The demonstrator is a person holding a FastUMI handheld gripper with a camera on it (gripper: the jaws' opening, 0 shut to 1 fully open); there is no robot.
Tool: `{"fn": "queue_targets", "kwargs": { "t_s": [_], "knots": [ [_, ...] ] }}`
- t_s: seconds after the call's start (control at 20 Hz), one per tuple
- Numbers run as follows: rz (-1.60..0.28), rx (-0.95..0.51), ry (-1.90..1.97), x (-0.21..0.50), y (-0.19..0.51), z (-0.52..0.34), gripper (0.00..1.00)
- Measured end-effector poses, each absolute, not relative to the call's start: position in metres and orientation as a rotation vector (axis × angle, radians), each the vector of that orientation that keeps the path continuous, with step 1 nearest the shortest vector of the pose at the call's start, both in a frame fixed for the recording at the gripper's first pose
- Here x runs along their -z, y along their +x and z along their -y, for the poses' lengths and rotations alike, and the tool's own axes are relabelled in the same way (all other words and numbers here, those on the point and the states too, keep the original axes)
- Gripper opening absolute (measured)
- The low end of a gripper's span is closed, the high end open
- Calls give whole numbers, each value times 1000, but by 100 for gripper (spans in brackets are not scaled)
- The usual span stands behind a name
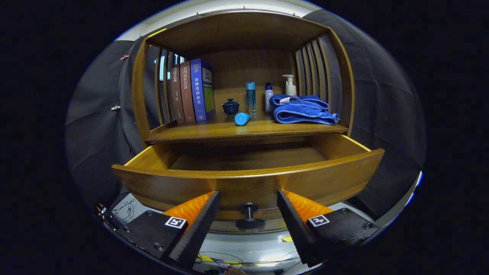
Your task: Pull open the drawer, take out the items inside it, and place them on the countertop above the cabinet.
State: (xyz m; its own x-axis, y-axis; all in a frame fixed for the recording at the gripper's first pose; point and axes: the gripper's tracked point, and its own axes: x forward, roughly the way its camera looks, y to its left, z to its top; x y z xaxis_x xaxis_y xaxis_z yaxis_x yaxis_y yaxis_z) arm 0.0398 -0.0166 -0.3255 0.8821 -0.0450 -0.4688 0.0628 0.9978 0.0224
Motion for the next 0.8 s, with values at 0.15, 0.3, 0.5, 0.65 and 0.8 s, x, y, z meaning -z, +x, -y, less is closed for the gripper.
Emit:
{"fn": "queue_targets", "kwargs": {
  "t_s": [0.15, 0.3, 0.5, 0.65, 0.8],
  "knots": [
    [-489, 56, 40, 326, 68, 18, 99],
    [-486, 56, 38, 331, 93, 19, 100],
    [-499, 55, 31, 336, 121, 19, 100],
    [-502, 53, 28, 338, 135, 21, 100],
    [-506, 57, 19, 340, 141, 22, 100]
  ]
}}
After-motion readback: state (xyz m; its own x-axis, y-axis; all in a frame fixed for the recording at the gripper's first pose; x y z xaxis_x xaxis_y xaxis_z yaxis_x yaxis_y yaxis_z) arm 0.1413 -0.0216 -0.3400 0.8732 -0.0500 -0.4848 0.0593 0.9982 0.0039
